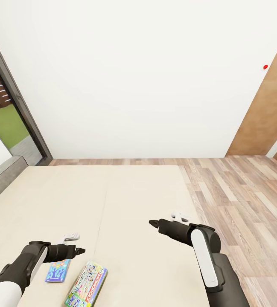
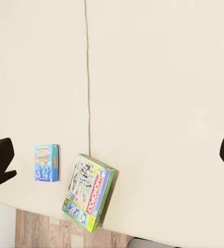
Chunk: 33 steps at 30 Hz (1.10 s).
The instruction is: Put all the toys in the child's room - the three board games (two on the bed and one on the table), the two jigsaw puzzles on the table, and the tennis ball on the table - inside the toy box on the table in the child's room.
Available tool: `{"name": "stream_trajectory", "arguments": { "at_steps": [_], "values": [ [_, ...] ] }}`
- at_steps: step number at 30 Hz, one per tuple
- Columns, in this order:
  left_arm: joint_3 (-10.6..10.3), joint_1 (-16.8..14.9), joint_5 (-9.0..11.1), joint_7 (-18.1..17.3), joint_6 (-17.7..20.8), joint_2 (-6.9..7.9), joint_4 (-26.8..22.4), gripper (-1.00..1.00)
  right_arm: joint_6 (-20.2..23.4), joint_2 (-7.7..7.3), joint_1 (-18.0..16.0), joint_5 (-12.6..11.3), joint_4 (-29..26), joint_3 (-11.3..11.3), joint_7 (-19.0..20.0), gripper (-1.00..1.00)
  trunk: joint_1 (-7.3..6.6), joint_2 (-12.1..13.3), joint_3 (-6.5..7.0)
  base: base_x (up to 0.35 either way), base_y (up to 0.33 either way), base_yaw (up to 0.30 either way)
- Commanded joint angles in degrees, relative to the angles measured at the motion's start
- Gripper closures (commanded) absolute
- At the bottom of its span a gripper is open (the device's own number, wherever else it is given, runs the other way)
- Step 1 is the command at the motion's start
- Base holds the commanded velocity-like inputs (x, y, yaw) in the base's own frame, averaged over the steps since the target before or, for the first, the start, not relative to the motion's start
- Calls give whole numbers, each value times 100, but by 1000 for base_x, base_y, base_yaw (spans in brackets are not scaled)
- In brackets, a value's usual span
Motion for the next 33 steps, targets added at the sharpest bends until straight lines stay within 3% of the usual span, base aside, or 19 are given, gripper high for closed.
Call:
{"name": "stream_trajectory", "arguments": {
  "at_steps": [1, 33],
  "values": [
    [27, -4, -51, -50, 29, -2, -7, -100, 24, 3, -5, -35, -9, -2, -32, -100, 3, -12, -13, 0, 0, 0],
    [28, -4, -54, -31, 36, -25, -2, -100, -6, -36, -6, -32, 24, -4, -49, -100, 3, -12, -284, 0, 0, 0]
  ]
}}
